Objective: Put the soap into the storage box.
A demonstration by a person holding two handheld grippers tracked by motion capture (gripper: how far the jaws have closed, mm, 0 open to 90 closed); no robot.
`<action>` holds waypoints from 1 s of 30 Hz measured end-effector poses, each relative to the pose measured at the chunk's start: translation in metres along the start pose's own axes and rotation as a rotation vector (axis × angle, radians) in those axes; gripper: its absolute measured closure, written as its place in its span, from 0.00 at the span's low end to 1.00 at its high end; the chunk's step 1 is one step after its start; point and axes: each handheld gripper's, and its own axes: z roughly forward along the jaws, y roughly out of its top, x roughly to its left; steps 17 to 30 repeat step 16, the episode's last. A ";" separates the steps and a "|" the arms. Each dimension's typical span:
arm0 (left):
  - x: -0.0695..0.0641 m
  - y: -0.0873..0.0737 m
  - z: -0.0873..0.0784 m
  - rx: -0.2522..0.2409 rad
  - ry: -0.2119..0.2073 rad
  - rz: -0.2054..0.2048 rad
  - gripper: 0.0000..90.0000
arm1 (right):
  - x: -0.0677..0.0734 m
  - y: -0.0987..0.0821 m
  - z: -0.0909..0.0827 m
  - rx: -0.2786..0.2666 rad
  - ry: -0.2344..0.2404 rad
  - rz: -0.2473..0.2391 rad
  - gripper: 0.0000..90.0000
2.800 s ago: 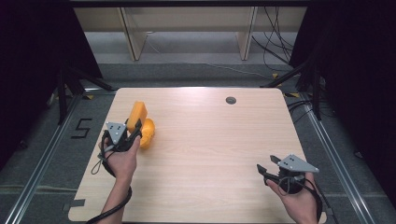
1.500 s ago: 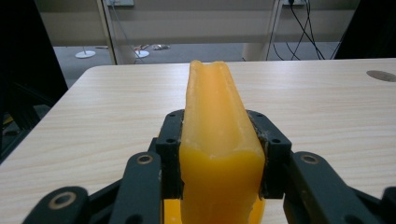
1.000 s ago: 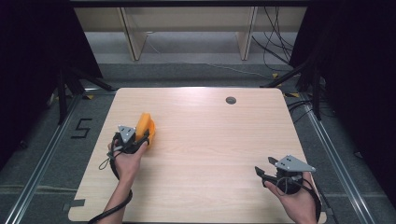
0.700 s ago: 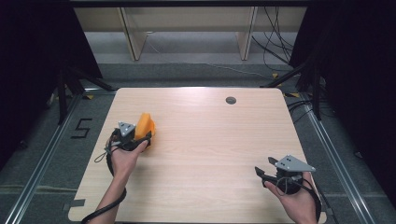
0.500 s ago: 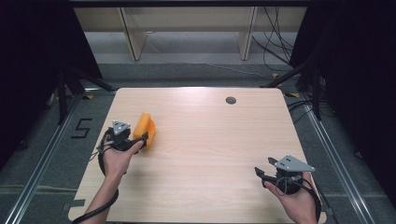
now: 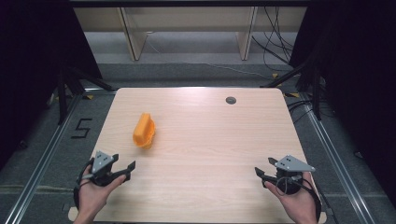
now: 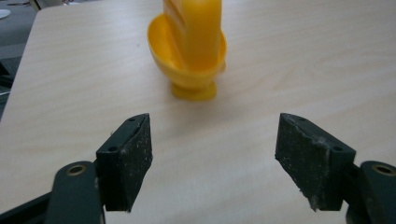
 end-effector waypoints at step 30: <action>-0.008 -0.012 0.001 0.002 -0.066 0.033 0.34 | -0.002 -0.001 0.000 0.019 0.007 0.023 0.42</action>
